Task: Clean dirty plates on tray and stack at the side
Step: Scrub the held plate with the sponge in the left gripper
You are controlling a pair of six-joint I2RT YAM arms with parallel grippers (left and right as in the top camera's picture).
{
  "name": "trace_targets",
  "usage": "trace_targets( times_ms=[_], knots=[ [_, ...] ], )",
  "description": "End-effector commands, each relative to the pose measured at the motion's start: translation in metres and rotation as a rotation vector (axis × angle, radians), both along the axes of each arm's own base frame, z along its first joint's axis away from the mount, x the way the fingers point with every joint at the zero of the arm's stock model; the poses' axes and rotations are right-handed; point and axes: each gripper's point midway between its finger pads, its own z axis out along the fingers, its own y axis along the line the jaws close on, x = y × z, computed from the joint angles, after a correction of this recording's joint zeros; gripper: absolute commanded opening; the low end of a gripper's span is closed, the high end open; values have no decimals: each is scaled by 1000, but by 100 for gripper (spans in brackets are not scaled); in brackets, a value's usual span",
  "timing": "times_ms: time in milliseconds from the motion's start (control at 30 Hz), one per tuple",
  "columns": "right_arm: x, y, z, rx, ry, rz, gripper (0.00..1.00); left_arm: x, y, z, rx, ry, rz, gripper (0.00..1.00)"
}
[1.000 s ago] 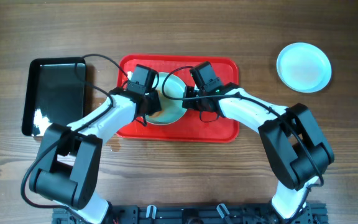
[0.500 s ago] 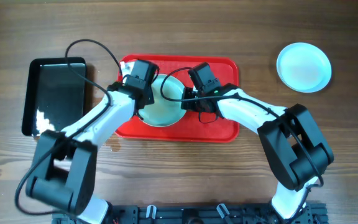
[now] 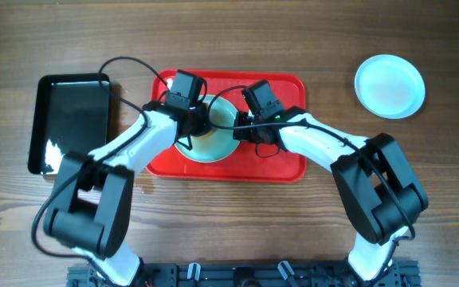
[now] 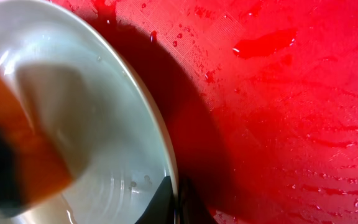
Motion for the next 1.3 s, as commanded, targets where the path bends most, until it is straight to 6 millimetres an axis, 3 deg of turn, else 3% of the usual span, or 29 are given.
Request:
trace_targets(
  times_ms=[0, 100, 233, 333, 400, 533, 667, 867, 1067, 1267],
  knots=[
    [-7, -19, -21, -77, 40, -35, 4, -5, -6, -22, -42, 66, 20, 4],
    [-7, -19, -21, -77, 40, -35, 4, -7, 5, -32, 19, 83, 41, 4],
    [-7, -20, -22, -80, 43, -35, 4, -12, 53, -32, 271, 73, 118, 4],
    [-7, -20, -22, -80, 43, -35, 4, -22, 101, -20, 543, 73, 173, 4],
    [-7, -20, -22, -79, 43, -35, 4, -26, 121, -10, 667, 66, 190, 4],
    [-7, -20, -22, -79, 42, -36, 4, -26, 136, 12, 793, 63, 197, 4],
    [-7, -20, -22, -79, 43, -36, 4, -14, 121, 33, 703, 38, 244, 4],
    [-7, -20, -22, -79, 43, -36, 4, 10, 44, 57, 246, -2, 183, 4],
    [-7, -20, -22, -79, 44, -36, 4, 1, 3, 39, 38, 85, 100, 4],
    [-7, -20, -22, -78, 45, -38, 4, -12, -20, 21, -40, 170, 44, 4]
  ],
)
